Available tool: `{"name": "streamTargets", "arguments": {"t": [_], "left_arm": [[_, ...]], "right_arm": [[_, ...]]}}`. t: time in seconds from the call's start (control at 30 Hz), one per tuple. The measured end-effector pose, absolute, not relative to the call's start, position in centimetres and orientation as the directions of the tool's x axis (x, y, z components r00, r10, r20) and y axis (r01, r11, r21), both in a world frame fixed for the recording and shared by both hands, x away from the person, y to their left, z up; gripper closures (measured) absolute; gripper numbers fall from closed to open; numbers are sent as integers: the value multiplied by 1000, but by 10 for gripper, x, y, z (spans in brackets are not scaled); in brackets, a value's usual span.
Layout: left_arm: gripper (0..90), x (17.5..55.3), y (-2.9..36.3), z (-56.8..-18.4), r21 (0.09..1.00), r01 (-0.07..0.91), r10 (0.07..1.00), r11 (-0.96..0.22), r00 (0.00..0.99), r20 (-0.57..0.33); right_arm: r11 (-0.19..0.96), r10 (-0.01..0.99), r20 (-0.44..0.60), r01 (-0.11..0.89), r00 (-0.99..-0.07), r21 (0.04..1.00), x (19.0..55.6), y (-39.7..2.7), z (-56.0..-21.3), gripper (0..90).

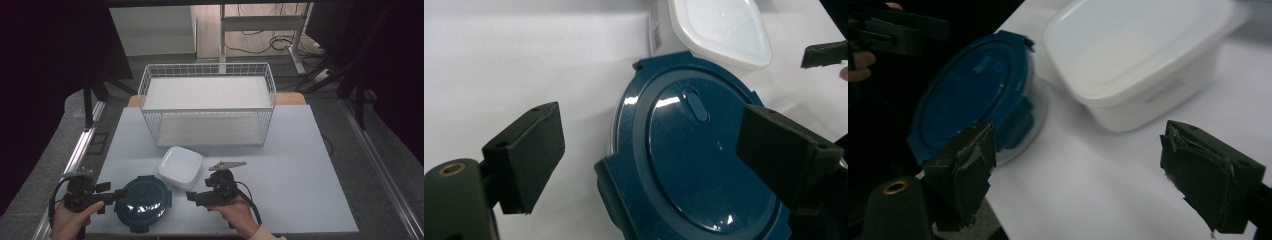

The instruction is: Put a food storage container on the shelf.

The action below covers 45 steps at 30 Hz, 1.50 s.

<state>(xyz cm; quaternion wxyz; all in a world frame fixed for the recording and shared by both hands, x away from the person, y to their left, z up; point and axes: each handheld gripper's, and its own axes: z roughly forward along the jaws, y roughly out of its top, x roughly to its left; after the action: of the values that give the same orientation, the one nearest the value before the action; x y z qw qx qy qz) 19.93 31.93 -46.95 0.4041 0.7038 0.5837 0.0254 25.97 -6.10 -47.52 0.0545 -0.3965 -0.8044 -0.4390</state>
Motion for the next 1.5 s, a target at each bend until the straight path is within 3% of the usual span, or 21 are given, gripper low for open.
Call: {"name": "streamTargets", "arguments": {"t": [0.27, 0.8, 1.5], "left_arm": [[116, 193, 322, -476, 571, 820, 838, 23, 295, -458], [126, 184, 324, -509, 482, 869, 757, 114, 238, -608], [233, 186, 321, -522, 386, 907, 684, 169, 174, -709]], "right_arm": [[314, 548, 485, 704, -682, 637, 248, -29, -484, 149], [282, 537, 604, 801, -588, 528, 250, 17, -515, 162], [241, 545, 699, 885, -463, 398, 248, 31, -522, 214]]}}
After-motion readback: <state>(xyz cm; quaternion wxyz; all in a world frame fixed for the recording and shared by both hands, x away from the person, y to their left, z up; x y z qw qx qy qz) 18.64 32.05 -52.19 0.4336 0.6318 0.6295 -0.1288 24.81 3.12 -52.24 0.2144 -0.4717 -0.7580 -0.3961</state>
